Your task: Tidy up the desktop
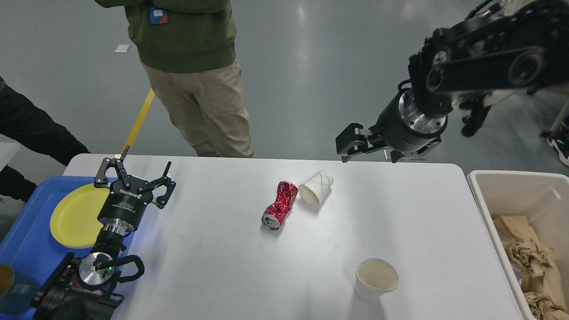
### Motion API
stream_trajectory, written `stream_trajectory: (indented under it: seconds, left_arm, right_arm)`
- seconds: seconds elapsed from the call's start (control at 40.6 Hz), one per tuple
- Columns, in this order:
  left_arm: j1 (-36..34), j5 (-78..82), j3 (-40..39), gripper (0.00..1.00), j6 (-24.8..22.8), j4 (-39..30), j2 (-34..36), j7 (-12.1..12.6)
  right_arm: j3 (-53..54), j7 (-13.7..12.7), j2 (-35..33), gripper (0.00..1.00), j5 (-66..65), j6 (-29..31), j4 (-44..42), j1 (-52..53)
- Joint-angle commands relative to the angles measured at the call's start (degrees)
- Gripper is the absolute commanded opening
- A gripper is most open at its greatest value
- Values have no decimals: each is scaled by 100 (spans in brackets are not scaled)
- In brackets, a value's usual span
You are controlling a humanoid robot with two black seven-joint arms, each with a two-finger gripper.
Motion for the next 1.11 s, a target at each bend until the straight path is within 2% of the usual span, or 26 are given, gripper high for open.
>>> stream_trajectory:
  seconds: [0.0,0.172,0.32,0.641,0.739,0.838,1.084]
  left_arm:
    - [1,0,2,96,5,0,-2,0]
    - [1,0,2,96,5,0,-2,0]
    - [1,0,2,96,5,0,-2,0]
    - [1,0,2,96,-4,0,-2,-9]
    - [1,0,2,96,-4,0,-2,0]
    - [1,0,2,96,-4,0,-2,0]
    - [1,0,2,96,-4,0,-2,0]
  right_arm:
    - [443,-527,342,100,37,-554,-936,-1082]
    - [1075,-545,668,100,72,-590,-2500,-2523]
    - [1936,-545,756,100,739,-564,-3959,-3658]
    - [2772,-519,1511,100,986,-836,-6026,-5495]
    - [2781,-510,1827,100,977,-1107,-6500,-5882]
    - [2799,-493,1828,100,986,-1380,-6484,-5962]
    - [2790,-493,1837,100,969,-1416,-6449,-6041]
